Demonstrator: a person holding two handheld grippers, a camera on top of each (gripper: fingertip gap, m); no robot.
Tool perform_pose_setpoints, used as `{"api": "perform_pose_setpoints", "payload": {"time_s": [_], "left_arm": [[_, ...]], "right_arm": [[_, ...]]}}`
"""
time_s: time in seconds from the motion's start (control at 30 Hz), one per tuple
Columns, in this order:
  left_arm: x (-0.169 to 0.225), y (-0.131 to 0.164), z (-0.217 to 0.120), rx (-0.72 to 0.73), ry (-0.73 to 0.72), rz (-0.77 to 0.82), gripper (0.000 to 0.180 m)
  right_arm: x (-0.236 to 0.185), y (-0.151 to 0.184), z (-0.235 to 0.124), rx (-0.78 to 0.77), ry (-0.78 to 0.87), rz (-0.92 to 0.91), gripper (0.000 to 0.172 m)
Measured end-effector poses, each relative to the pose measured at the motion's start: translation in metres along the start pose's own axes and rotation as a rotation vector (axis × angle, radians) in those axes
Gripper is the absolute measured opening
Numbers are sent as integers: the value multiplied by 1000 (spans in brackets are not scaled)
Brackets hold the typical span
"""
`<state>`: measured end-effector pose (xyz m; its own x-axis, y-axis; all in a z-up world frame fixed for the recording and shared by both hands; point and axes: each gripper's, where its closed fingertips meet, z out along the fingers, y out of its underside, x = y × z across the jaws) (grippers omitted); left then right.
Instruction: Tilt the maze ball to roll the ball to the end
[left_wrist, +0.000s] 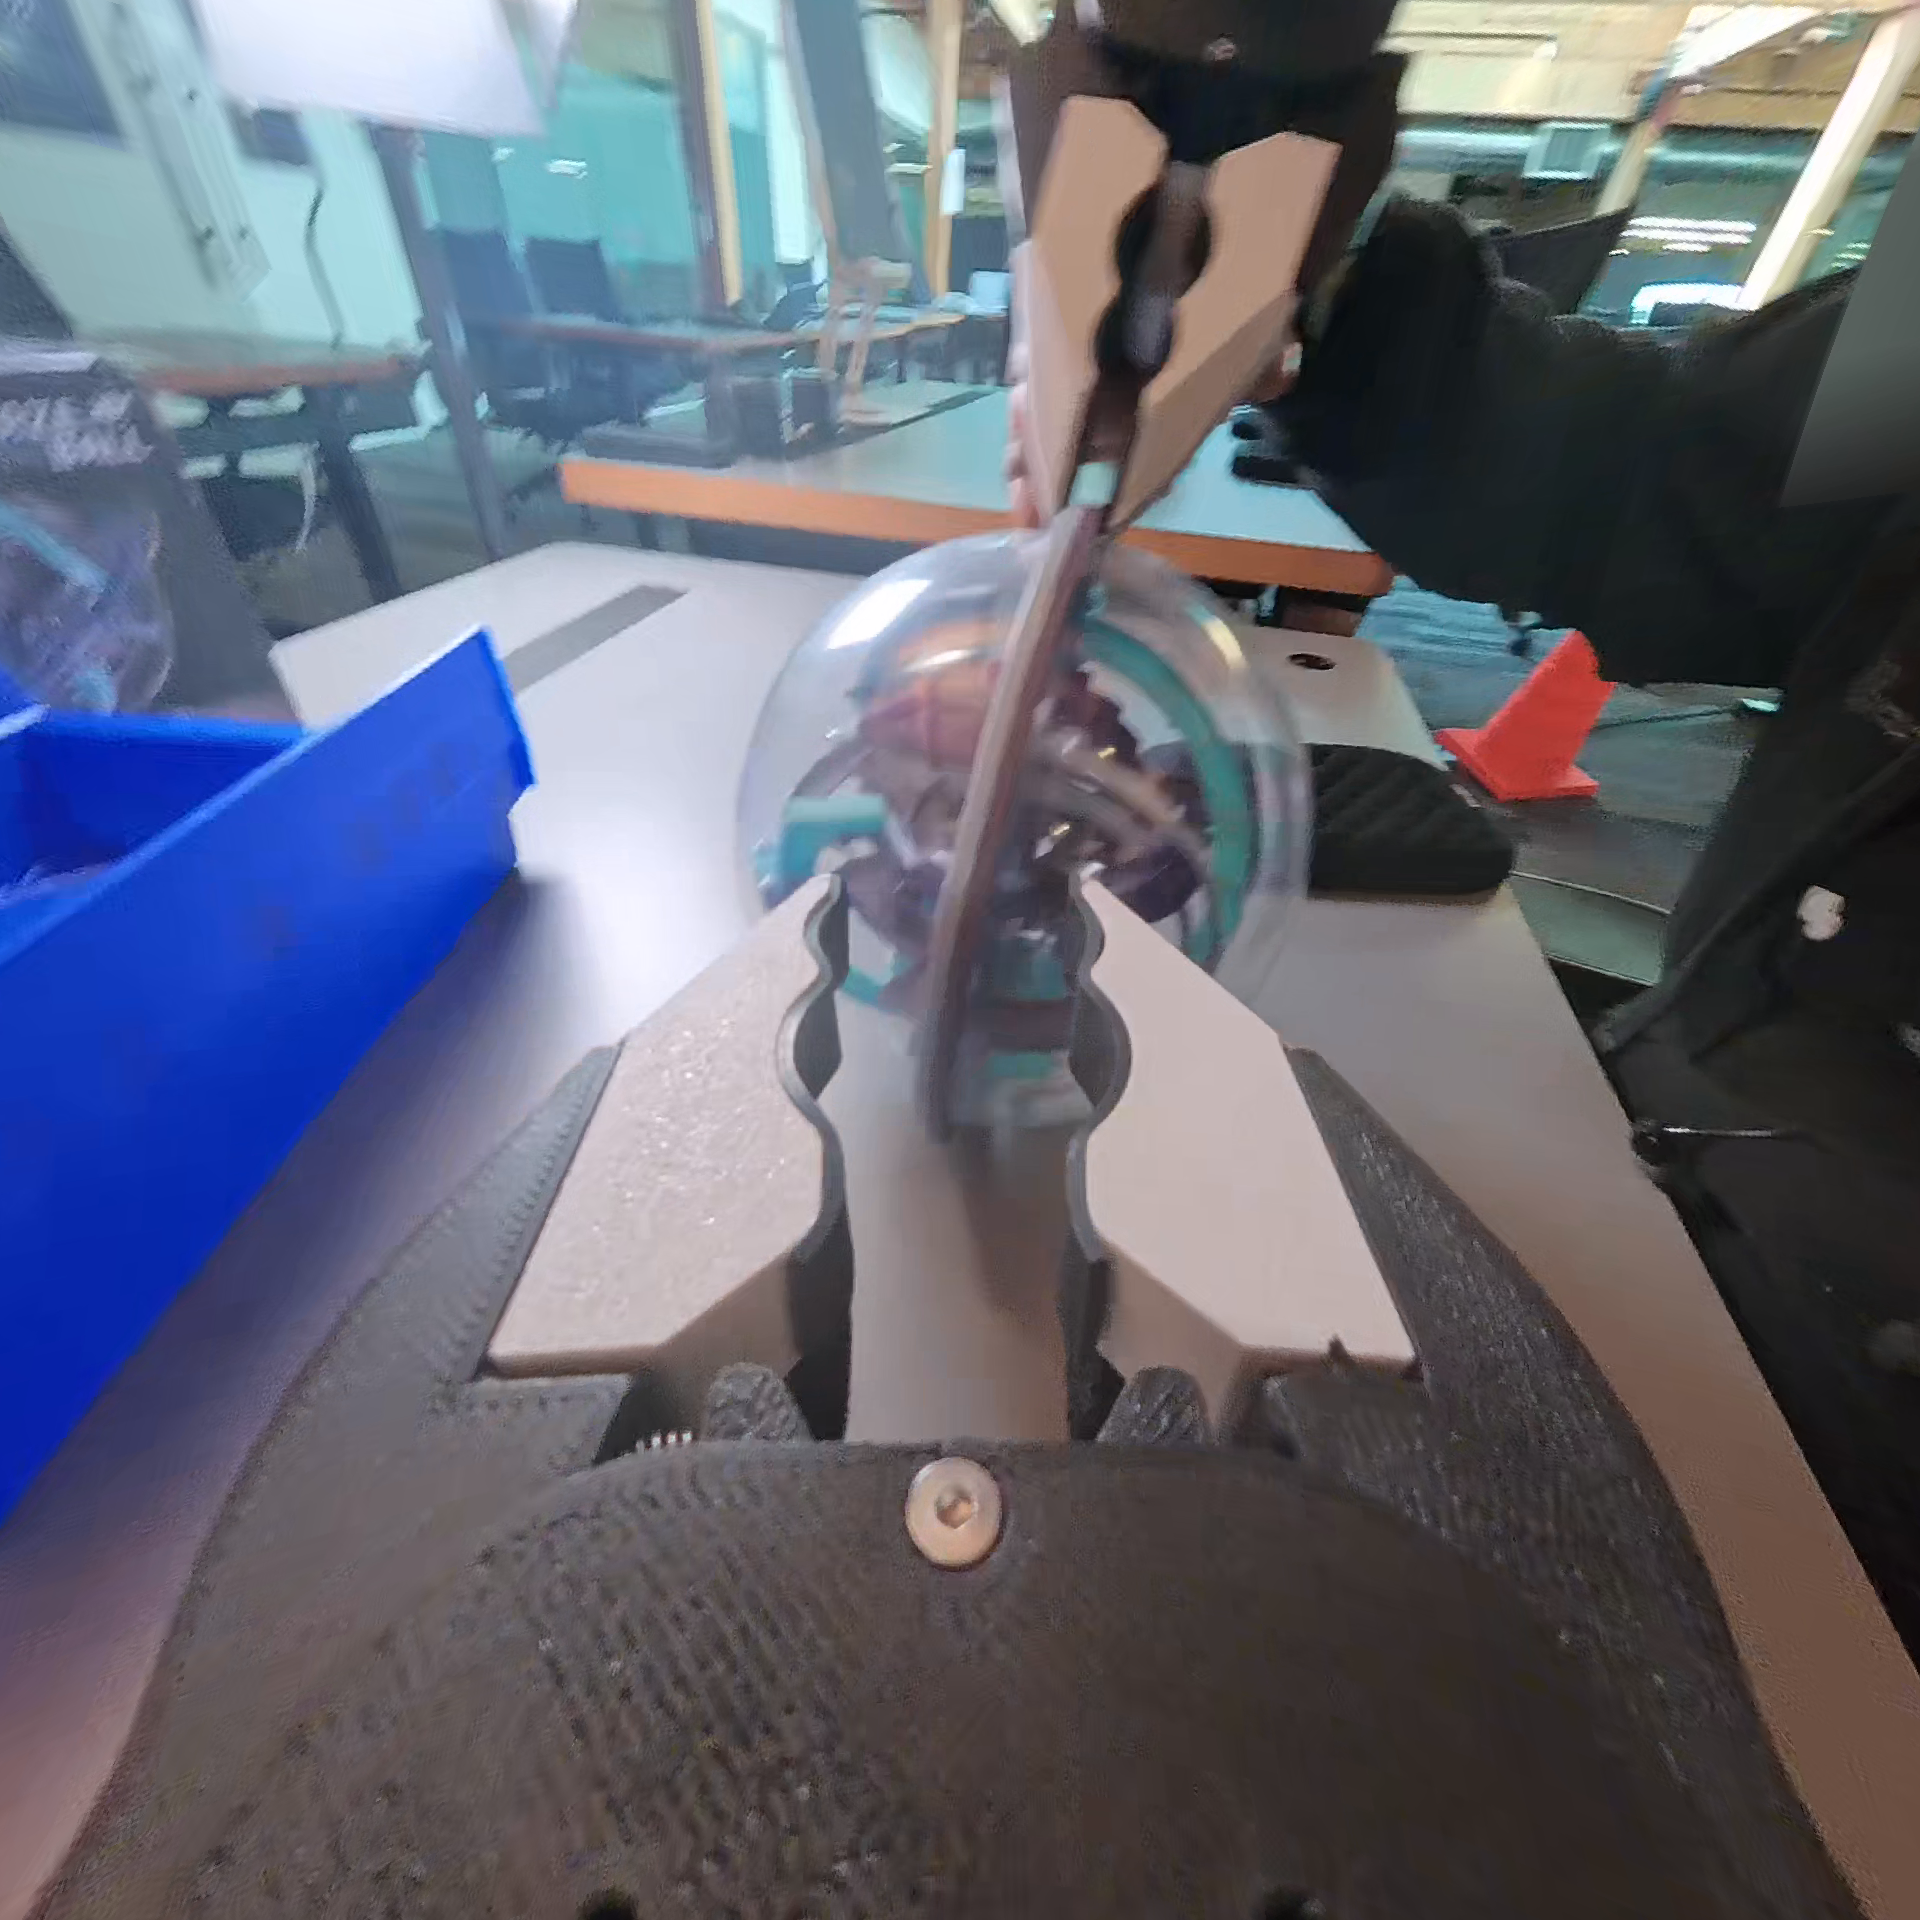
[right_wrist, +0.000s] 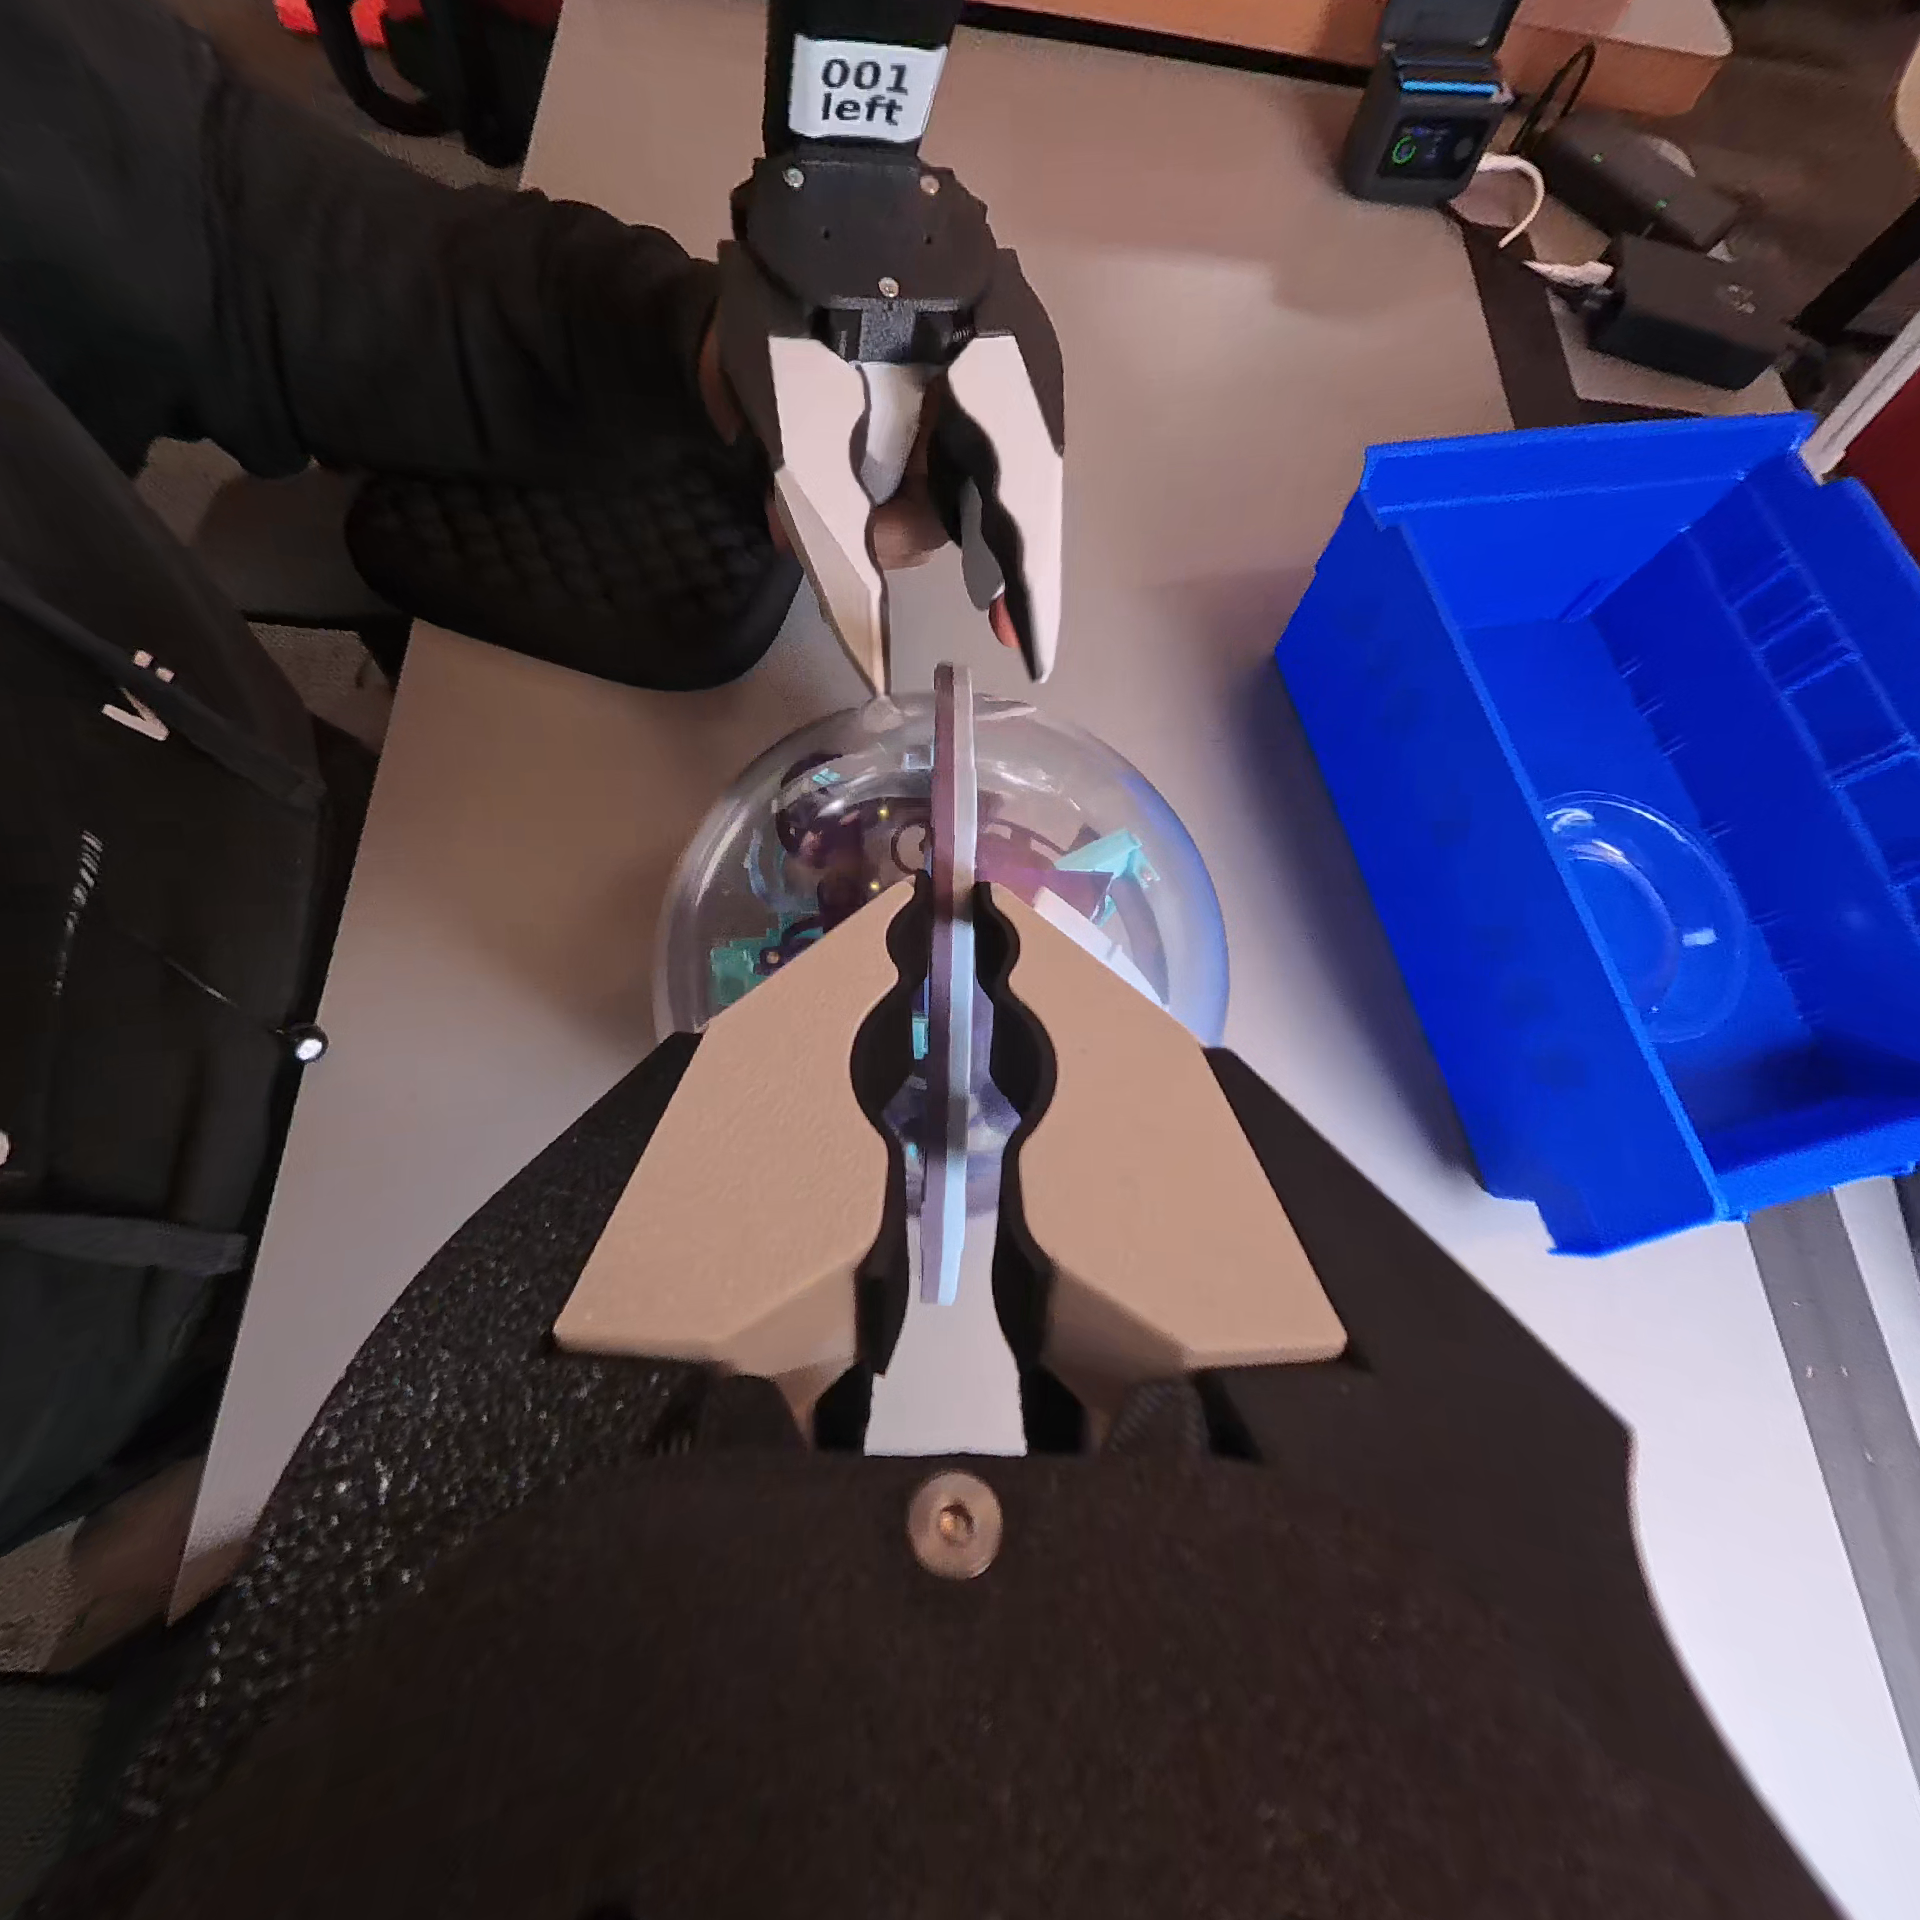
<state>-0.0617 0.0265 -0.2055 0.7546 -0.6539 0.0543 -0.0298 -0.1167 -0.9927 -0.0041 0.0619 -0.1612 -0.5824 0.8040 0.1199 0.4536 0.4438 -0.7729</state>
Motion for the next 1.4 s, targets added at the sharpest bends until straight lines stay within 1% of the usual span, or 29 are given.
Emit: {"api": "perform_pose_setpoints", "payload": {"time_s": [0.07,0.13,0.17,0.2,0.23,0.33,0.4,0.5,0.6,0.73,0.77,0.8,0.87,1.0,1.03,1.07,1.1,1.13,1.17,1.2,1.23,1.27,1.3,1.4], "left_arm": [[10,-3,2,2,37,42,20],[12,-1,1,-3,49,52,17],[11,0,0,0,51,42,9],[11,1,-1,-2,57,36,6],[11,2,-1,-5,54,32,6],[8,2,-2,-10,37,41,5],[6,3,-3,-7,42,24,5],[2,5,-5,2,48,24,5],[-4,7,-8,16,59,9,5],[-9,10,-11,31,53,-17,5],[-10,10,-11,35,53,-26,5],[-12,10,-13,43,47,-35,5],[-15,11,-15,46,38,-50,5],[-18,13,-19,50,26,-75,5],[-18,13,-19,52,30,-78,10],[-17,12,-20,59,39,-82,26],[-16,9,-20,74,49,-93,46],[-13,5,-20,90,60,-98,71],[-14,2,-18,97,38,-97,97],[-16,3,-14,82,5,-73,116],[-16,7,-8,53,-21,-45,128],[-15,11,-2,26,-32,-33,137],[-13,15,5,6,-29,-31,141],[-5,29,23,-66,-4,-24,143]], "right_arm": [[-1,-5,6,-11,6,-25,5],[-3,-9,11,-11,7,-52,5],[-3,-10,11,-5,10,-64,5],[-3,-12,12,12,19,-70,5],[-2,-13,12,37,36,-74,6],[0,-14,-1,108,60,-99,20],[7,-4,-17,136,79,-104,28],[18,33,-28,135,53,-39,35],[25,59,-24,213,-24,83,34],[28,72,-13,317,-135,182,27],[29,74,-9,327,-151,189,22],[29,74,-7,344,-172,198,21],[30,73,-5,370,-195,216,6],[27,69,-4,359,-173,179,5],[26,68,-4,343,-163,178,5],[25,68,-4,327,-152,177,5],[25,67,-3,314,-140,177,5],[24,66,-3,303,-128,176,5],[22,65,-3,294,-121,175,5],[20,64,-3,287,-118,174,5],[19,62,-3,280,-113,175,5],[17,60,-2,272,-111,179,5],[16,58,-1,266,-111,186,5],[11,54,5,231,-107,201,5]]}}
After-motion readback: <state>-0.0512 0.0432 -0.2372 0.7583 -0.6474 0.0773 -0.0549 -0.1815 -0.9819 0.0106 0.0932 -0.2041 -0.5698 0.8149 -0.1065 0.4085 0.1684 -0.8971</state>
